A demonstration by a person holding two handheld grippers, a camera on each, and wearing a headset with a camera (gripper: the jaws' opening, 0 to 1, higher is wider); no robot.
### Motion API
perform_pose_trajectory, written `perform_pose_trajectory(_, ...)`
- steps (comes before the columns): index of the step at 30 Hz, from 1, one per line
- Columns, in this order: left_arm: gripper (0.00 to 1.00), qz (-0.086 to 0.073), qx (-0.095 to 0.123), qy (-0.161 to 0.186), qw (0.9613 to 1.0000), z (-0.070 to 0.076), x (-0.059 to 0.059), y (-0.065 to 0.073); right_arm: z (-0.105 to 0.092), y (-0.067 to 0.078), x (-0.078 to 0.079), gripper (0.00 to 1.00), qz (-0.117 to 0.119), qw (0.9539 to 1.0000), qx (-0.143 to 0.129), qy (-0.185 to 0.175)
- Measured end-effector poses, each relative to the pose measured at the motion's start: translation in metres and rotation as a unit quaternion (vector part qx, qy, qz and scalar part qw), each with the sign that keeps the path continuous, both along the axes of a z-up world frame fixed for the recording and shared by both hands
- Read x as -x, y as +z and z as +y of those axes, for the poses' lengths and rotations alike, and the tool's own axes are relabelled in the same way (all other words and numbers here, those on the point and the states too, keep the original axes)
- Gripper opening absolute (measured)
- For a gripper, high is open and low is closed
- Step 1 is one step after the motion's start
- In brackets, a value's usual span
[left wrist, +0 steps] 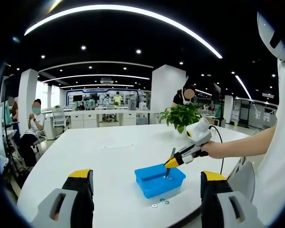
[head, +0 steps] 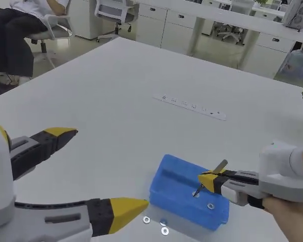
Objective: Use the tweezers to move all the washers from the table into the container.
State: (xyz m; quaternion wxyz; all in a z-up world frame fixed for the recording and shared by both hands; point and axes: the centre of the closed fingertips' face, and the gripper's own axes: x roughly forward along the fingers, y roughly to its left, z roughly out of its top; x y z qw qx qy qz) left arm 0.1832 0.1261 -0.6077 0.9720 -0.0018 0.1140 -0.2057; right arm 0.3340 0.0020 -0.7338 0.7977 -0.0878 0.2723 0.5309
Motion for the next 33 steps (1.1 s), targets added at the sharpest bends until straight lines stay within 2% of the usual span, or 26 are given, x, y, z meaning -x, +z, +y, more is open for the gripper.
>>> perform_pose_trajectory(6,0.95,0.005,-0.006,0.004,1.0000,0.004,0.003,0.000,-0.003,-0.012,-0.010,0.02,0.008,0.9998,0.014,-0.015)
perform_pose_trajectory(13,0.95,0.008,-0.011,0.005,0.9999,0.008,0.002,0.002,-0.005,-0.029,-0.011,0.02,0.022,0.9989,0.033,-0.024)
perform_pose_trajectory(21,0.95,0.009,-0.013,-0.010,0.9998,0.006,-0.010,0.003,-0.009,-0.029,-0.016,0.02,0.021,0.9986,0.034,-0.034)
perform_pose_trajectory(33,0.95,0.012,-0.014,-0.023,0.9996,0.006,-0.014,0.001,-0.009,-0.032,-0.013,0.02,0.021,0.9983,0.040,-0.038)
